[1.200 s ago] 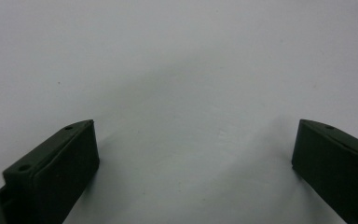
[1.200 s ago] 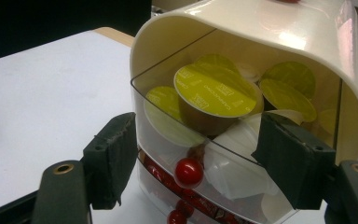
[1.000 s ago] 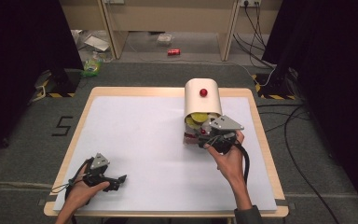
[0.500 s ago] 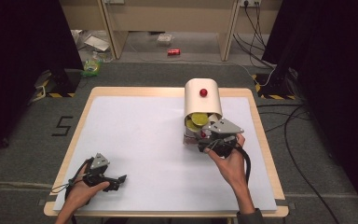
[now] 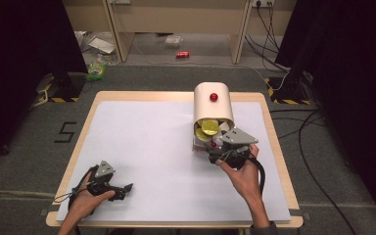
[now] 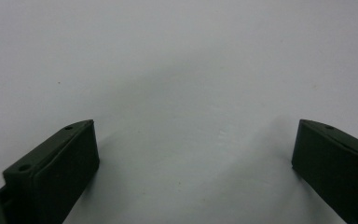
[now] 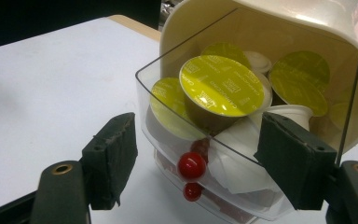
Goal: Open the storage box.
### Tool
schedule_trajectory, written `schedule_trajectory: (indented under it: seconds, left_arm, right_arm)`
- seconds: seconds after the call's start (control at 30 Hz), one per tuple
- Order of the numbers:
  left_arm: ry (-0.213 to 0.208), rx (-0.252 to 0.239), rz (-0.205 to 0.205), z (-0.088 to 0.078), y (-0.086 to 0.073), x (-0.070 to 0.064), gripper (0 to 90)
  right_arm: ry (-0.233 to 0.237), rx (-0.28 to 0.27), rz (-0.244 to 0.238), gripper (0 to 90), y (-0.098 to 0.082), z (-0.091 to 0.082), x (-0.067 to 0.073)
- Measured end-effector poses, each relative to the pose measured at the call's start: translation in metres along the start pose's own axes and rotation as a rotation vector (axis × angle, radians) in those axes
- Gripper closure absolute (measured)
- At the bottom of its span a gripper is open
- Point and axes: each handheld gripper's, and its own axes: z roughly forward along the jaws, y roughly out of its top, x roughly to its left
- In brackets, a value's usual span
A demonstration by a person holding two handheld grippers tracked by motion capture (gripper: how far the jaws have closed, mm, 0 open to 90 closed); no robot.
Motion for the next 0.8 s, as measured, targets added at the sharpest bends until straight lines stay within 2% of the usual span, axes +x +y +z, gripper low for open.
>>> schedule_trajectory:
  seconds: [0.23, 0.8]
  left_arm:
    - [0.0, 0.001, 0.001, 0.0, 0.0, 0.0, 0.0]
    - [0.0, 0.0, 0.001, 0.0, 0.0, 0.0, 0.0]
  right_arm:
    - [0.016, 0.006, -0.016, 28.8, -0.003, -0.006, 0.002]
    - [0.022, 0.007, -0.013, 28.9, -0.01, -0.014, 0.01]
